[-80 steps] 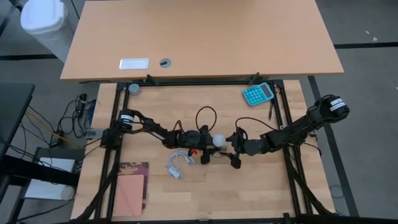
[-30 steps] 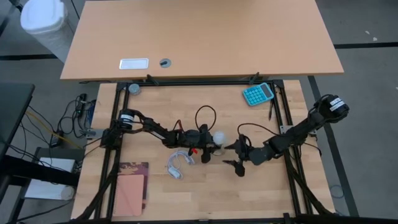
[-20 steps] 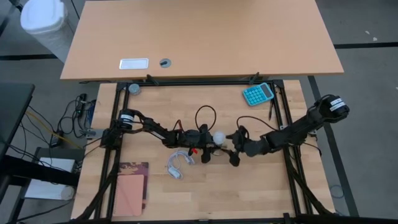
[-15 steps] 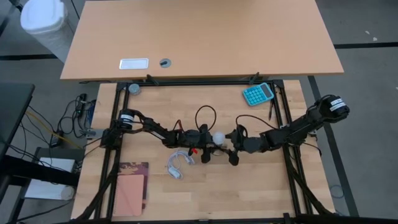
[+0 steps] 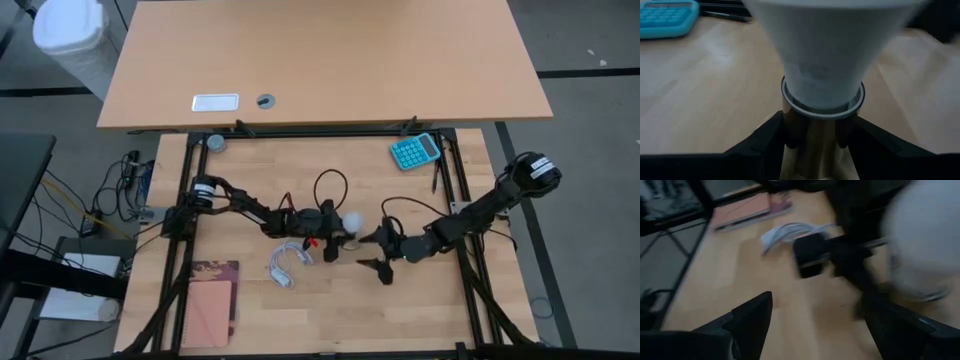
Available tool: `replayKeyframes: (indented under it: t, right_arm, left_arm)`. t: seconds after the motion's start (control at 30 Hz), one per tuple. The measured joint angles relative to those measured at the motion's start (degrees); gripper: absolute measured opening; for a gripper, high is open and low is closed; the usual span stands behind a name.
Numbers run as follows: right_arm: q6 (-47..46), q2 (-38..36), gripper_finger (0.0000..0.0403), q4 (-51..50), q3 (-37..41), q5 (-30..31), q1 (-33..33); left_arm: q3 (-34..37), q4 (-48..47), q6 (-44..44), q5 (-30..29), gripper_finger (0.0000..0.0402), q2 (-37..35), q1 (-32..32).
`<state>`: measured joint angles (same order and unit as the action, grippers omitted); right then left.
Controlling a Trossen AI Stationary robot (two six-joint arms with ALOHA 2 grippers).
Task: Screw lightbulb
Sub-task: Insert the lightbulb into the lamp socket
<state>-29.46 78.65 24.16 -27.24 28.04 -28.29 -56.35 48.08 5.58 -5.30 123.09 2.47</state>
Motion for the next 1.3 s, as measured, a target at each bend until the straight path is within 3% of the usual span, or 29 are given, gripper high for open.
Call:
replayKeyframes:
  t: [0.27,0.53,0.8,1.2,1.3]
  right_arm:
    - [0.38,0.02,0.0305,-5.63,0.0,12.07,-0.15]
    - [6.29,0.02,0.0305,-4.65,0.02,5.65,6.86]
    - [8.71,0.02,0.0305,-1.97,0.04,2.24,8.63]
    - [1.25,0.0,0.0305,1.34,0.04,1.68,0.64]
    - [0.69,0.0,0.0305,1.88,0.02,4.55,-1.91]
  left_arm:
    - [0.01,-0.05,-0.19,-0.4,0.019,0.0,0.04]
    - [0.01,-0.03,-0.29,0.04,0.019,0.0,0.06]
    - [0.01,-0.03,0.06,0.1,0.019,0.0,0.1]
    - [-0.01,0.07,0.48,-0.32,0.019,0.0,0.11]
    - [-0.01,-0.01,0.38,-0.92,0.019,0.0,0.06]
